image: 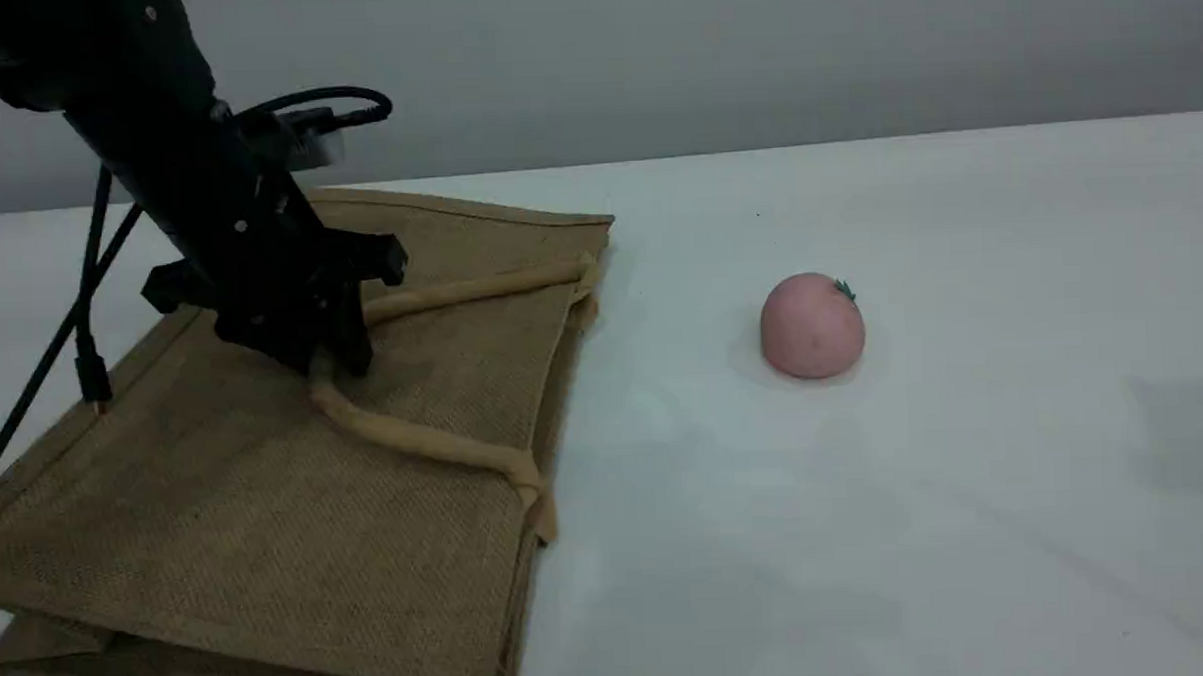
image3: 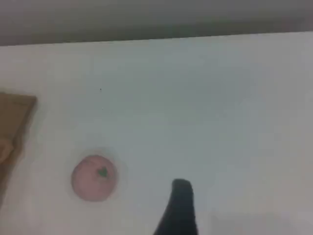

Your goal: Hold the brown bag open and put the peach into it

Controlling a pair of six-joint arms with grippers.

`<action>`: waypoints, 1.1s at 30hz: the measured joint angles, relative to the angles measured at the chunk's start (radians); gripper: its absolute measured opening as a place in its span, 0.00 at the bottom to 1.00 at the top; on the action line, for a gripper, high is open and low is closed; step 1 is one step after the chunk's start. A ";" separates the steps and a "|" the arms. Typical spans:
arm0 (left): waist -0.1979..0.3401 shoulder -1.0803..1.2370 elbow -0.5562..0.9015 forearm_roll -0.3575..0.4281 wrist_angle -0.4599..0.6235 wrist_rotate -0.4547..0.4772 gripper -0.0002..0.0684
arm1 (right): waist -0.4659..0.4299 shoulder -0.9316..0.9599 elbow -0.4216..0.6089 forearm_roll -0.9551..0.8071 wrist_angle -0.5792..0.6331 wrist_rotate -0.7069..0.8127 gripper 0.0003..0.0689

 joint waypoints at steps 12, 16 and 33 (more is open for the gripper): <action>0.000 -0.087 -0.066 0.002 0.102 0.161 0.12 | 0.000 0.000 0.000 -0.008 -0.004 0.001 0.82; 0.000 -0.142 -0.156 0.015 0.254 0.176 0.12 | 0.000 0.000 0.000 -0.007 -0.008 0.001 0.82; 0.000 -0.217 -0.596 -0.024 0.691 0.268 0.12 | 0.000 0.225 0.000 0.033 -0.034 -0.054 0.82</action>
